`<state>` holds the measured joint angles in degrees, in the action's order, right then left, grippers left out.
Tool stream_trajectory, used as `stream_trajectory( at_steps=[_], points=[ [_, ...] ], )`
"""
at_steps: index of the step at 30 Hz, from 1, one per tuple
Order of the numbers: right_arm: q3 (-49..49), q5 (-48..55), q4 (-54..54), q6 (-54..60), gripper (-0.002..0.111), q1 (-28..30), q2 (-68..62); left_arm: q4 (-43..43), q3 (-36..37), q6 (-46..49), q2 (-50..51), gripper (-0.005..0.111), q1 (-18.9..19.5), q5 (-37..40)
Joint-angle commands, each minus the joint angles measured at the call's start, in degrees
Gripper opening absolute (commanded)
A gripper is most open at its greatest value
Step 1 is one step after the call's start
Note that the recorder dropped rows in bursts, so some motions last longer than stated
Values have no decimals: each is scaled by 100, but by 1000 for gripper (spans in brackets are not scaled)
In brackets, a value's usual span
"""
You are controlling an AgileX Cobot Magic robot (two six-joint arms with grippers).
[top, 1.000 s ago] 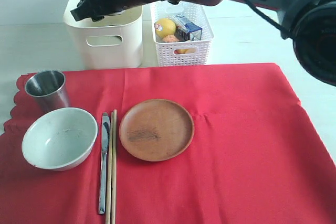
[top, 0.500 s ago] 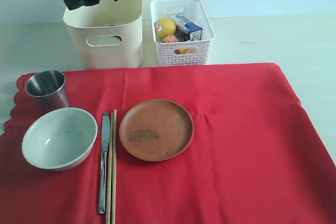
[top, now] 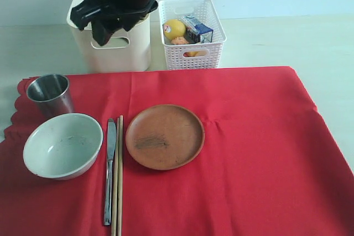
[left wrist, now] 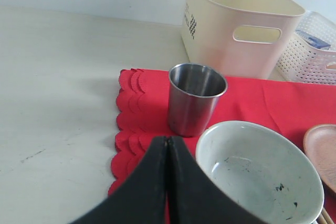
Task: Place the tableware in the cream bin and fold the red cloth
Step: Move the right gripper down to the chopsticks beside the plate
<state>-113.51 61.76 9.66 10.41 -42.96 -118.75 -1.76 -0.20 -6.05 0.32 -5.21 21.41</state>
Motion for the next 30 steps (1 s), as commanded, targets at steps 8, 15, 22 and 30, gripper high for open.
stream_trajectory(
  at_steps=[8,15,22,30],
  points=[
    [117,803,-1137,-674,55,-826,118,-42,20,-21,-32,0,7,-48],
    [1075,539,-1321,-844,55,-1097,373,-42,20,-21,-32,0,7,-48],
    [2307,-153,-1321,-998,54,-1229,848,-42,20,-21,-32,0,7,-48],
    [3612,-888,-864,-1041,53,-1229,1249,-42,20,-21,-32,0,7,-48]
  ],
)
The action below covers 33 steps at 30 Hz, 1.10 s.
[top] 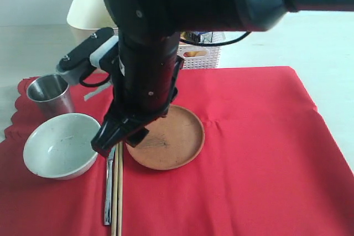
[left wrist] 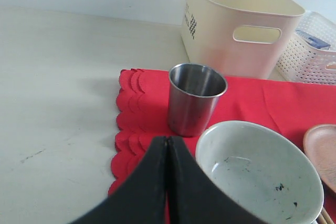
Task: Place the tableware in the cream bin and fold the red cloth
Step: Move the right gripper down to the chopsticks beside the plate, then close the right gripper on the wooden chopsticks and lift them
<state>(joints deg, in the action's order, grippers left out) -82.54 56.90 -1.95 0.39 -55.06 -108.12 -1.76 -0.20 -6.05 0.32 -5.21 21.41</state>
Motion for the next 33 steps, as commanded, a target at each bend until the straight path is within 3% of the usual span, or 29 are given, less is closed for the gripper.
stream_trajectory(
  at_steps=[1,7,21,33],
  points=[
    [638,-495,385,-39,53,-19,200,-42,20,-21,-32,0,7,-48],
    [1287,-1169,1155,216,53,-19,214,-42,20,-21,-32,0,7,-48],
    [1345,-1579,2450,726,53,-19,179,-42,20,-21,-32,0,7,-48],
    [1345,-1636,650,-1087,53,-895,-325,-42,20,-21,-32,0,7,-48]
  ],
)
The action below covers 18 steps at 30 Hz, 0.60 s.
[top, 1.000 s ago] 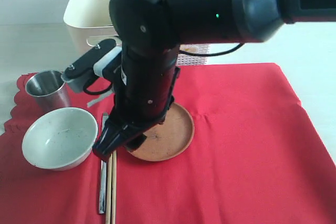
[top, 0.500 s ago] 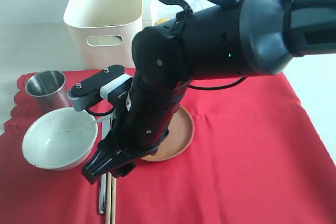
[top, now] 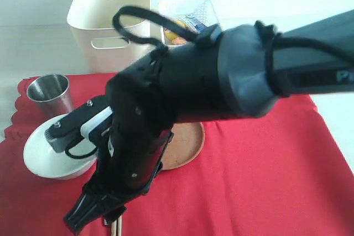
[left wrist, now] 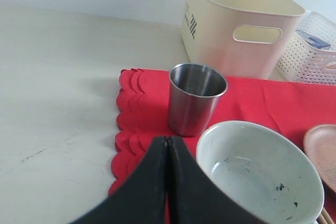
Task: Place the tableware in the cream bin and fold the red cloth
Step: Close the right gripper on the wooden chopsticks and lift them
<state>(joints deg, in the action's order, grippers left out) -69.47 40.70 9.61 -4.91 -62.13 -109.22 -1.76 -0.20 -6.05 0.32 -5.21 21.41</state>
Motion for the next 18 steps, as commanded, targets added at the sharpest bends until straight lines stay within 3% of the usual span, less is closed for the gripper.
stream_trajectory(
  at_steps=[1,18],
  points=[
    [37,-15,-506,-580,53,-202,-278,-42,20,-21,-32,0,7,-48],
    [37,-279,-537,-1326,53,-202,-697,-42,20,-21,-32,0,7,-48]
  ],
)
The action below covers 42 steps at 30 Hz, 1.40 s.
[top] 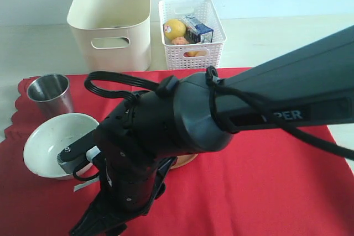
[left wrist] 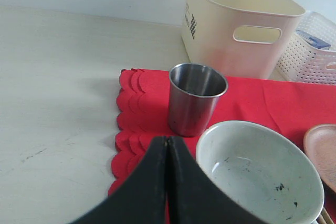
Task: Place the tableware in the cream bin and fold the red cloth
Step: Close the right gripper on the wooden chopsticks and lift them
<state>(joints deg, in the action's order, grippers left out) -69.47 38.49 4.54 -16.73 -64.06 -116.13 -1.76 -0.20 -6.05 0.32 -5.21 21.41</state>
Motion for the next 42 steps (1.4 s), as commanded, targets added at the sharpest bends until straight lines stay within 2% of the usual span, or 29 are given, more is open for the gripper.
stream_trajectory(
  at_steps=[1,14,21,27,34,42],
  points=[
    [37,-57,-1,-144,53,-9,-5,-42,20,-21,-32,0,7,-48],
    [-289,456,227,-88,53,-38,101,-42,20,-21,-32,0,7,-48],
    [-289,352,209,-36,53,-257,2,-42,20,-21,-32,0,7,-48],
    [-289,415,4,-52,53,-257,-270,-42,20,-21,-32,0,7,-48],
    [-289,1041,-1129,-431,53,-257,-215,-42,20,-21,-32,0,7,-48],
    [-289,970,-1165,-397,53,-257,-185,-42,20,-21,-32,0,7,-48]
  ],
)
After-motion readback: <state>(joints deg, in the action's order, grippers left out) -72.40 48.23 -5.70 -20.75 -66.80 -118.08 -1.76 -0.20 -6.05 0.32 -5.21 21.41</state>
